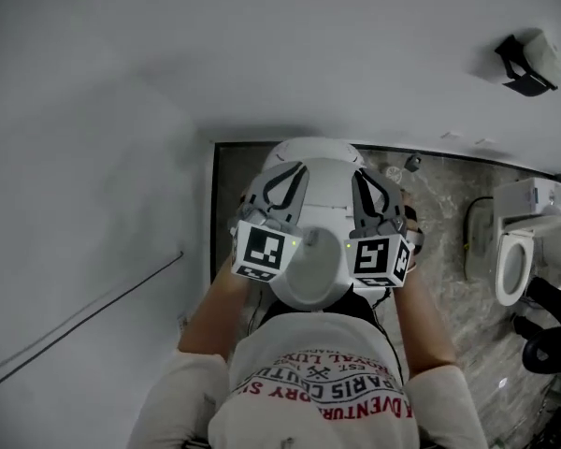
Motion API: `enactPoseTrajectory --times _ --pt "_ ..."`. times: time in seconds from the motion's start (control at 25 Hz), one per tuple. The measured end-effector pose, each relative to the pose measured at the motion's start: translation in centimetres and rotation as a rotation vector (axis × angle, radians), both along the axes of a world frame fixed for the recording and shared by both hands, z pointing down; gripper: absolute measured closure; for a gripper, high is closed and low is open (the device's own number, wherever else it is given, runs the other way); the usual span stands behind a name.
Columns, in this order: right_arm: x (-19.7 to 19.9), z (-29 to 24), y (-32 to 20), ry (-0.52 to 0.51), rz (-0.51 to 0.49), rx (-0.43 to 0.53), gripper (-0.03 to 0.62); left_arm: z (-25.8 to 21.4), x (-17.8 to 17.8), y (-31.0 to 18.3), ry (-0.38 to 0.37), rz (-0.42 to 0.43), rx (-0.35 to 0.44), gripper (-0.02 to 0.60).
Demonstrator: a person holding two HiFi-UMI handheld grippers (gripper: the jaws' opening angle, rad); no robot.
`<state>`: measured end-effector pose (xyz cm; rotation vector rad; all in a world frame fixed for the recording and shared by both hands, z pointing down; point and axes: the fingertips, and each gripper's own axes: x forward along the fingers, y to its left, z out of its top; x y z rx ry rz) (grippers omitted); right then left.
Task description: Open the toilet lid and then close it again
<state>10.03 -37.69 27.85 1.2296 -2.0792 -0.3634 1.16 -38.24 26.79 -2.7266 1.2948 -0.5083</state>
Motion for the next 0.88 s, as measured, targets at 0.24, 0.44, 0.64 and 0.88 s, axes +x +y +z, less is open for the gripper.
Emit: enactPoseTrajectory --times 0.24,0.44,0.64,0.88 --pt "-0.8 -4.2 5.1 -0.280 0.170 -0.012 0.571 -4.6 -3.3 4.7 0.202 -0.056 -0.002 0.574" --pt "-0.5 -5.4 8.9 -0.444 0.301 -0.019 0.580 -6.5 -6.4 8.3 0.262 -0.190 0.040 0.575" --pt "-1.7 -6.1 9.9 -0.488 0.323 -0.005 0.580 -6.8 -6.8 9.4 0.302 -0.174 0.009 0.575" --pt "-2.5 -6.3 10.0 -0.460 0.312 -0.001 0.580 -7.4 -6.6 9.7 0.264 -0.151 0.028 0.576"
